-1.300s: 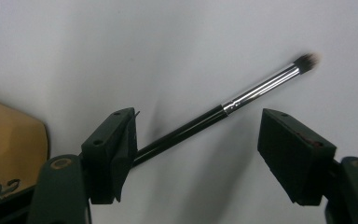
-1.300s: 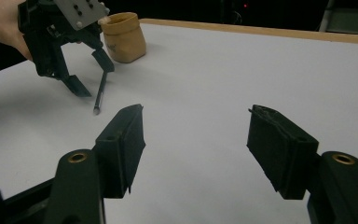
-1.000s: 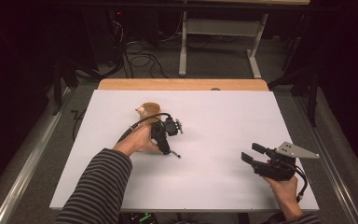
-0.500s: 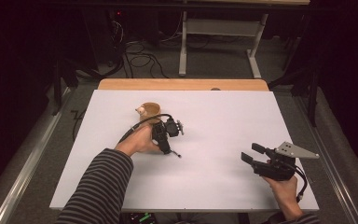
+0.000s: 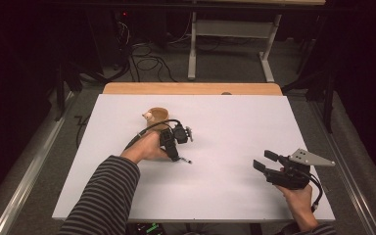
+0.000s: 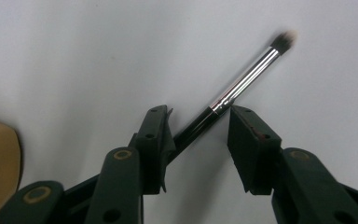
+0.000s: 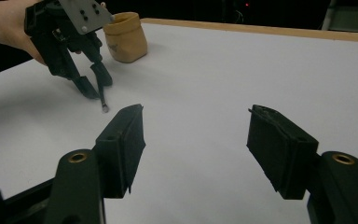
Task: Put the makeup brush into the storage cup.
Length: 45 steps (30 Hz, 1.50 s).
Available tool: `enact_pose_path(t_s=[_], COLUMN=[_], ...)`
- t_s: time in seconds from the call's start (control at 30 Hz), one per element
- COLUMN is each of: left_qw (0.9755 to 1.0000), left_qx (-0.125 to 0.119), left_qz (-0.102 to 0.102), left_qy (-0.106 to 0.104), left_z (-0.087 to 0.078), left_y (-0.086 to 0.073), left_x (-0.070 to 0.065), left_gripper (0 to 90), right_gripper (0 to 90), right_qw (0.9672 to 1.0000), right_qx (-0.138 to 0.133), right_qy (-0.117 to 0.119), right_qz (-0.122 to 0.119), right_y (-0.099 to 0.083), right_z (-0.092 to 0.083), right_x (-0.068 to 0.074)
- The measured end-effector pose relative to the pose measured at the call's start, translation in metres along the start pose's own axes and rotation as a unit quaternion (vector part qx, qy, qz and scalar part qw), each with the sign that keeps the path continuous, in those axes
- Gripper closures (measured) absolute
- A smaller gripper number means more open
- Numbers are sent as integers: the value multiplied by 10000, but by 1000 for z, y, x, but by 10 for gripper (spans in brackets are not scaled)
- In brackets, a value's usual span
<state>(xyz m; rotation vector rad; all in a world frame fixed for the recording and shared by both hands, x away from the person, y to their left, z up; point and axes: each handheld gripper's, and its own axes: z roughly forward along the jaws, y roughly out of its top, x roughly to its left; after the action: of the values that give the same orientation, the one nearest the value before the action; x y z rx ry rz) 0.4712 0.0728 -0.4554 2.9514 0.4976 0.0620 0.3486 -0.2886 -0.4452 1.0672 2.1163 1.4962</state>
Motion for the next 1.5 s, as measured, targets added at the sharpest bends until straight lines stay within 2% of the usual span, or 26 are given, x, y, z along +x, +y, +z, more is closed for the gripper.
enact_pose_path(t_s=[0.43,0.53,0.9,1.3,1.4,1.5], left_qw=[9999,9999,10000,10000,10000,9999], left_qx=[-51,-32,-12,37,20,-106], left_qz=[5,5,42,36,7,-41], left_qy=[-104,-107,-67,-13,-6,11], left_z=[0,-1,0,-1,-3,-6], left_y=[-1,-1,-1,0,-1,-2], left_x=[1,2,1,0,0,0], left_gripper=[664,718,825,833,834,834], right_gripper=[373,373,373,374,374,374], right_qw=[10000,10000,10000,10000,10000,10000], right_qx=[21,18,24,41,40,41], right_qy=[44,48,43,33,36,35], right_qz=[4,-6,-7,-24,-23,-23], right_y=[0,0,0,0,0,0], right_z=[0,0,0,0,0,0], right_x=[0,0,0,1,0,0])
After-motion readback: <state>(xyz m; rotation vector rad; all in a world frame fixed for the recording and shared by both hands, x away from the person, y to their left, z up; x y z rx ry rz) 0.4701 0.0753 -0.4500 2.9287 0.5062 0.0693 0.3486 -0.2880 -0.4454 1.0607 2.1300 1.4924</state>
